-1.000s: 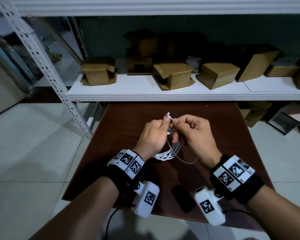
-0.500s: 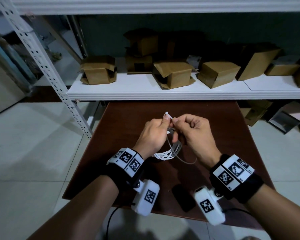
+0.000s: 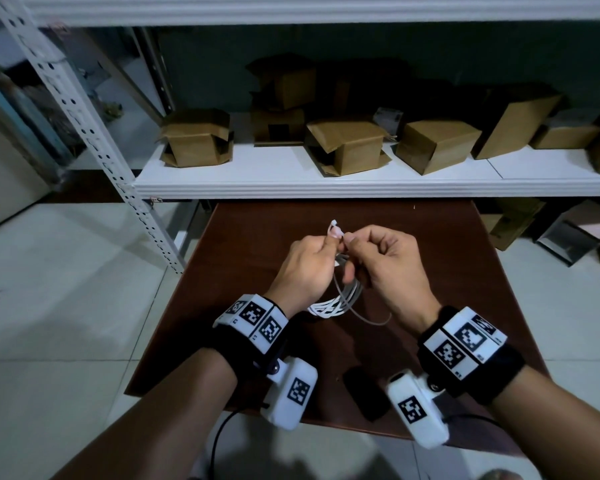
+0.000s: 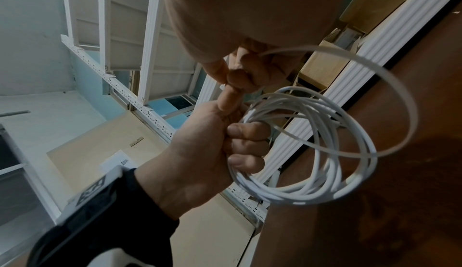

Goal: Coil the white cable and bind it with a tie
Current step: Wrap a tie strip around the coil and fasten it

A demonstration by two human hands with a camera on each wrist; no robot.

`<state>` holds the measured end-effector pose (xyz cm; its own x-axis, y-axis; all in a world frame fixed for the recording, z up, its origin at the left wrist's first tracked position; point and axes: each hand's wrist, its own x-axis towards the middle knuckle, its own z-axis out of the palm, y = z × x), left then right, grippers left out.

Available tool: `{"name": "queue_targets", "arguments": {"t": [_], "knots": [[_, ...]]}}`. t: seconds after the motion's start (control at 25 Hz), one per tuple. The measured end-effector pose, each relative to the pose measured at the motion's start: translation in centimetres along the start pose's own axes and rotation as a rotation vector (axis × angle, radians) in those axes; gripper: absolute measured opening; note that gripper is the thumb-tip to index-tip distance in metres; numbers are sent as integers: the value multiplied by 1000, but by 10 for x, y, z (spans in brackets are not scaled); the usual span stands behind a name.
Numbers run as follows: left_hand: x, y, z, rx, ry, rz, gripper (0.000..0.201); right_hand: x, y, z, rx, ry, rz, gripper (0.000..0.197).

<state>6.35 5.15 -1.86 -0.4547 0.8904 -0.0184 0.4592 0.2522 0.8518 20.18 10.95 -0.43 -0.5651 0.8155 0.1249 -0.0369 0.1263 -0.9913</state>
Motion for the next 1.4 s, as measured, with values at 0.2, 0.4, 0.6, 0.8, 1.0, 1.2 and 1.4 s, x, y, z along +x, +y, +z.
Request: {"name": "queue_targets", "arguments": {"t": [0.2, 0.4, 0.6, 0.8, 1.0, 1.2, 1.4], "knots": [[-2, 2, -1, 31, -7, -4, 61, 0, 1, -1, 5, 8, -1, 31], [-3, 2, 0, 96, -24, -5, 48, 1, 2, -1, 5, -4, -2, 29], [-7, 6, -2, 120, -57, -10, 42, 1, 1, -1, 27, 1, 4, 31], [-9, 10, -5, 119, -66, -9, 42, 1, -2, -1, 51, 11, -2, 31], [-9, 10, -8, 128, -52, -6, 44, 0, -3, 0, 37, 10, 5, 28], [-10, 14, -11, 130, 7, 11, 40, 0, -2, 0, 12, 42, -1, 27], [-13, 15, -9, 156, -48, -9, 34, -1, -2, 1, 8, 14, 11, 27]]}}
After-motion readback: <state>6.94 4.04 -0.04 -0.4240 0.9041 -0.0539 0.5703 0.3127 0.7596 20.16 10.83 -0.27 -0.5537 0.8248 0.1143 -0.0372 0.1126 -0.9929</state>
